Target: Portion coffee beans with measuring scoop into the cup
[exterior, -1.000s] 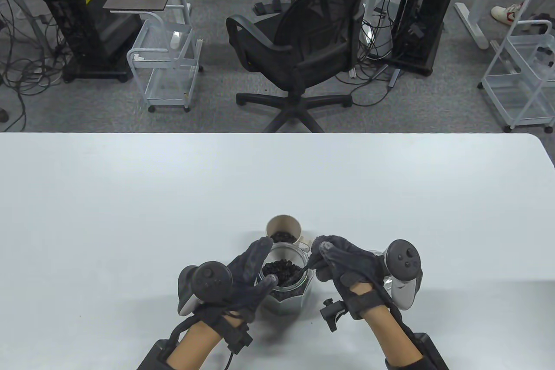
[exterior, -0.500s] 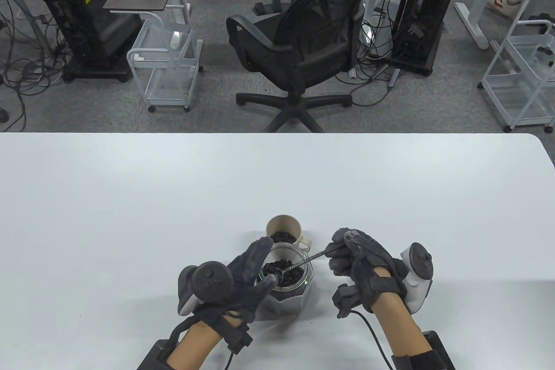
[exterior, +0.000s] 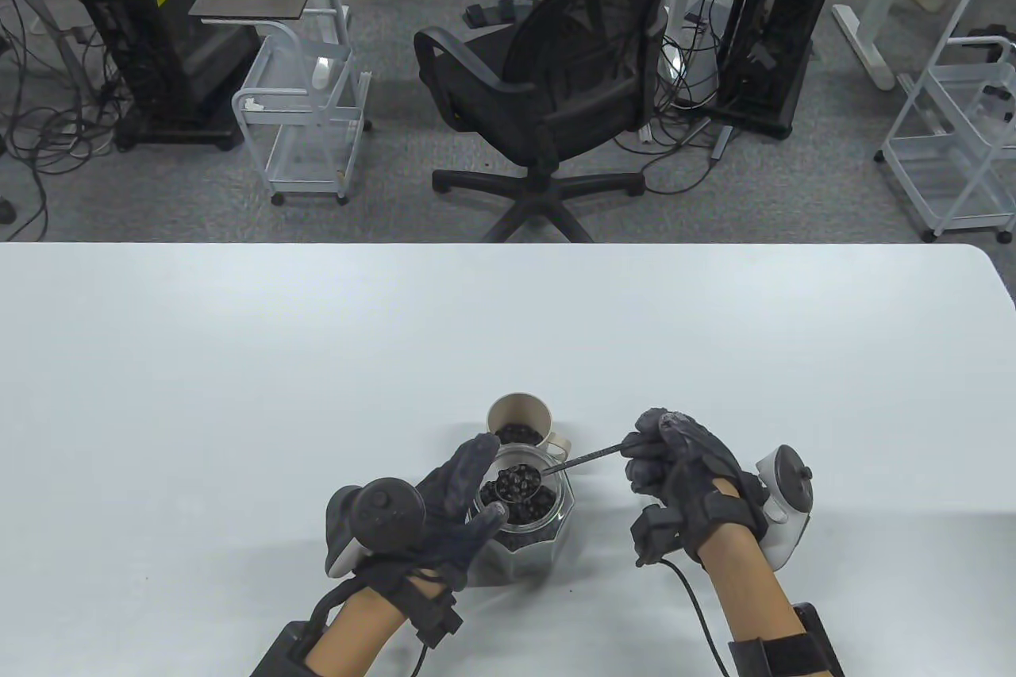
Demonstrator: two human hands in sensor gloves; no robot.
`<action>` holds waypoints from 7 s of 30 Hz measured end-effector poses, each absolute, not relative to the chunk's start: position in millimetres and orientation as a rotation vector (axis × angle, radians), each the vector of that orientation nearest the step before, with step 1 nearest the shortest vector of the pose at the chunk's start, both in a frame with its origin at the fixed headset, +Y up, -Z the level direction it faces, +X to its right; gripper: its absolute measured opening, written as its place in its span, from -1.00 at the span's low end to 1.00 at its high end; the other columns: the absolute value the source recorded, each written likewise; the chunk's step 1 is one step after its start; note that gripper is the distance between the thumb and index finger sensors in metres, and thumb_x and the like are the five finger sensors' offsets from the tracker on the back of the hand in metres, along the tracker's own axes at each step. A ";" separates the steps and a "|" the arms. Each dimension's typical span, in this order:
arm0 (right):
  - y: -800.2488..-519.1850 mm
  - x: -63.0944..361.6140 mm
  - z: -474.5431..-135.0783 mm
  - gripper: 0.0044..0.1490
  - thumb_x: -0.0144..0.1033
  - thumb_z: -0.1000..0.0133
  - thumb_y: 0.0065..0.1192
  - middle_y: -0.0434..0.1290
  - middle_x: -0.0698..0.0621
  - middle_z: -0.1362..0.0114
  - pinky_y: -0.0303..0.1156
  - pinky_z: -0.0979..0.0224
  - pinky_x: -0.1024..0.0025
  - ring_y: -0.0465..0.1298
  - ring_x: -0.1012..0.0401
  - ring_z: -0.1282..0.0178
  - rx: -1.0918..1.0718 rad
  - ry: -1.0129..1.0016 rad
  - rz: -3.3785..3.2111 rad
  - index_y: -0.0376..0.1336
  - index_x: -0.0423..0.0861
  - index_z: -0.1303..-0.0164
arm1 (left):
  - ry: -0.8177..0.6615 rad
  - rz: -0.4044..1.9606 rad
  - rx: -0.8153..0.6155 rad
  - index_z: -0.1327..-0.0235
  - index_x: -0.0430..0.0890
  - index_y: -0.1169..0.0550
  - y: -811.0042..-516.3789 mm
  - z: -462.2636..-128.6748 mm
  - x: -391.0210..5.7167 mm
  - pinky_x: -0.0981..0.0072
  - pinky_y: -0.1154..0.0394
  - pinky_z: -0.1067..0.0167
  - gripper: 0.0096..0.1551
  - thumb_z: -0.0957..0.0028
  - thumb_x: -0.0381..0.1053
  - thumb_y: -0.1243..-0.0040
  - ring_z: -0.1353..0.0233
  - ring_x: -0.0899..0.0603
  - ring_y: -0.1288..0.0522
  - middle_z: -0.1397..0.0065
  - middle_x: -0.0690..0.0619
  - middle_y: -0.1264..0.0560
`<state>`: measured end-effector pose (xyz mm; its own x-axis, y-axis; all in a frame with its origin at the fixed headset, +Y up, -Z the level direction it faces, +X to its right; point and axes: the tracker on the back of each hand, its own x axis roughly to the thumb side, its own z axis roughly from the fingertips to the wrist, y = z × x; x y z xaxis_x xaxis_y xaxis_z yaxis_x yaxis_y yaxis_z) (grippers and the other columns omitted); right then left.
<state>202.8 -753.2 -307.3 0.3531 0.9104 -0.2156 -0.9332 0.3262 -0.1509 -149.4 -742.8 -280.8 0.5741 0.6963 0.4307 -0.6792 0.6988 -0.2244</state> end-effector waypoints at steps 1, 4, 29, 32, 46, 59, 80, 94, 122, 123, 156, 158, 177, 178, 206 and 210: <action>-753.0 203.2 -307.2 -0.52 -0.19 -0.18 0.22 0.57 -0.31 -0.03 0.50 0.05 -0.04 0.65 -0.10 0.25 -0.267 0.094 1.209 0.38 -0.21 -0.17 | -0.520 0.806 -0.036 -0.67 0.03 -0.02 -742.8 -280.9 -149.4 -0.45 -0.17 -0.38 0.07 0.00 0.58 0.19 -0.55 -0.53 -0.32 -0.69 -0.28 -0.16; -751.8 204.4 -306.9 -0.52 -0.18 -0.19 0.21 0.57 -0.30 -0.04 0.51 0.04 -0.03 0.66 -0.09 0.24 -0.263 0.090 1.199 0.38 -0.20 -0.18 | -0.520 0.807 -0.036 -0.67 0.03 -0.02 -742.8 -280.8 -149.4 -0.45 -0.18 -0.38 0.07 0.01 0.58 0.19 -0.55 -0.53 -0.32 -0.69 -0.28 -0.16; -748.8 202.9 -300.6 -0.44 -0.20 -0.23 0.07 0.45 -0.32 -0.26 0.45 -0.19 -0.08 0.61 -0.17 -0.06 -0.255 -0.016 1.052 0.22 -0.20 -0.37 | -0.520 0.807 -0.037 -0.67 0.03 -0.02 -742.8 -281.0 -149.4 -0.45 -0.18 -0.38 0.07 0.01 0.58 0.19 -0.55 -0.53 -0.32 -0.69 -0.28 -0.16; -752.5 199.9 -301.4 -0.43 -0.22 -0.23 0.07 0.42 -0.33 -0.29 0.43 -0.23 -0.10 0.60 -0.20 -0.10 -0.258 -0.020 1.067 0.20 -0.21 -0.38 | -0.520 0.807 -0.037 -0.67 0.03 -0.02 -742.8 -281.0 -149.4 -0.45 -0.17 -0.38 0.06 0.00 0.58 0.20 -0.55 -0.53 -0.32 -0.69 -0.28 -0.16; -732.0 182.4 -307.1 -0.44 -0.25 -0.19 0.13 0.44 -0.35 -0.29 0.43 -0.24 -0.13 0.60 -0.25 -0.12 0.048 -0.184 1.604 0.27 -0.19 -0.37 | -0.519 0.807 -0.040 -0.67 0.03 -0.02 -742.7 -280.8 -149.4 -0.45 -0.18 -0.38 0.06 0.01 0.58 0.19 -0.54 -0.53 -0.32 -0.69 -0.28 -0.16; -693.3 154.4 -293.8 -0.45 -0.26 -0.15 0.19 0.47 -0.34 -0.30 0.43 -0.24 -0.17 0.61 -0.27 -0.12 0.560 -0.447 2.039 0.32 -0.14 -0.34 | -0.519 0.808 -0.042 -0.67 0.04 -0.02 -742.8 -280.8 -149.5 -0.45 -0.18 -0.38 0.06 0.01 0.58 0.20 -0.55 -0.53 -0.32 -0.69 -0.28 -0.16; -715.1 203.6 -297.2 -0.47 -0.19 -0.19 0.14 0.50 -0.30 -0.19 0.46 -0.13 -0.13 0.63 -0.19 0.01 -0.033 -0.340 1.270 0.31 -0.19 -0.29 | -0.519 0.809 -0.043 -0.67 0.04 -0.01 -742.9 -280.9 -149.7 -0.45 -0.17 -0.38 0.06 0.01 0.58 0.20 -0.55 -0.53 -0.32 -0.69 -0.28 -0.16; -689.2 190.3 -289.6 -0.50 -0.15 -0.17 0.15 0.57 -0.26 -0.01 0.49 0.00 -0.07 0.65 -0.09 0.23 0.176 -0.461 1.514 0.38 -0.19 -0.16 | -0.518 0.810 -0.043 -0.67 0.04 -0.01 -743.4 -281.0 -149.7 -0.45 -0.18 -0.38 0.06 0.00 0.58 0.20 -0.54 -0.53 -0.33 -0.69 -0.28 -0.16; -677.7 121.7 -266.5 -0.50 -0.21 -0.13 0.23 0.57 -0.28 -0.11 0.43 -0.11 -0.20 0.64 -0.17 0.13 0.684 -0.586 1.972 0.40 -0.14 -0.21 | -0.518 0.810 -0.046 -0.67 0.04 -0.01 -743.5 -281.1 -149.8 -0.46 -0.17 -0.37 0.06 0.00 0.58 0.20 -0.54 -0.53 -0.32 -0.69 -0.29 -0.16; -679.3 120.5 -266.9 -0.50 -0.20 -0.12 0.24 0.57 -0.28 -0.11 0.43 -0.11 -0.20 0.64 -0.16 0.13 0.689 -0.572 1.980 0.40 -0.14 -0.21 | -0.518 0.810 -0.046 -0.67 0.04 -0.01 -743.5 -281.1 -149.8 -0.46 -0.17 -0.37 0.06 0.01 0.58 0.20 -0.54 -0.53 -0.33 -0.68 -0.29 -0.16; -709.2 145.0 -289.5 -0.48 -0.25 -0.08 0.35 0.70 -0.32 0.15 0.52 0.08 -0.05 0.70 -0.09 0.34 0.143 -0.146 1.713 0.48 -0.36 -0.04 | -0.518 0.810 -0.045 -0.67 0.04 -0.01 -744.0 -281.2 -149.7 -0.46 -0.17 -0.38 0.06 0.01 0.58 0.20 -0.54 -0.53 -0.33 -0.68 -0.28 -0.16; -711.0 147.4 -290.2 -0.48 -0.25 -0.08 0.34 0.70 -0.32 0.16 0.53 0.09 -0.05 0.70 -0.08 0.35 0.119 -0.146 1.700 0.48 -0.36 -0.03 | -0.519 0.810 -0.045 -0.67 0.04 -0.01 -744.0 -281.2 -149.7 -0.46 -0.17 -0.37 0.06 0.01 0.58 0.20 -0.54 -0.53 -0.32 -0.68 -0.29 -0.16; -729.0 170.3 -294.4 -0.50 -0.23 -0.13 0.27 0.65 -0.31 0.10 0.49 0.06 -0.06 0.66 -0.07 0.31 -0.127 -0.075 1.510 0.43 -0.31 -0.09 | -0.518 0.809 -0.045 -0.67 0.03 -0.01 -744.0 -280.9 -149.8 -0.46 -0.17 -0.38 0.06 0.00 0.58 0.20 -0.54 -0.53 -0.32 -0.68 -0.29 -0.16; -730.0 171.1 -294.7 -0.50 -0.23 -0.13 0.27 0.65 -0.31 0.10 0.48 0.06 -0.06 0.65 -0.07 0.31 -0.136 -0.072 1.499 0.43 -0.31 -0.09 | -0.518 0.809 -0.045 -0.67 0.04 -0.01 -744.0 -280.9 -149.9 -0.46 -0.17 -0.38 0.06 0.01 0.58 0.20 -0.54 -0.53 -0.32 -0.68 -0.29 -0.16; -737.5 192.8 -298.9 -0.50 -0.21 -0.15 0.24 0.64 -0.30 0.08 0.47 0.03 -0.06 0.64 -0.07 0.28 -0.241 -0.047 1.351 0.42 -0.28 -0.12 | -0.516 0.810 -0.048 -0.67 0.04 -0.01 -744.0 -280.7 -149.9 -0.46 -0.16 -0.38 0.06 0.00 0.58 0.20 -0.54 -0.53 -0.32 -0.68 -0.29 -0.16; -736.6 195.8 -298.1 -0.50 -0.20 -0.16 0.23 0.63 -0.29 0.07 0.47 0.02 -0.05 0.64 -0.06 0.27 -0.253 -0.043 1.314 0.41 -0.27 -0.13 | -0.517 0.810 -0.048 -0.67 0.04 -0.01 -744.0 -280.8 -150.0 -0.46 -0.16 -0.38 0.06 0.00 0.58 0.20 -0.54 -0.53 -0.32 -0.68 -0.29 -0.16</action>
<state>195.8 -736.6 -298.1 0.2570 0.9599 -0.1117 -0.9506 0.2303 -0.2083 -150.0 -744.0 -280.8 0.5728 0.7024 0.4226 -0.6794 0.6952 -0.2348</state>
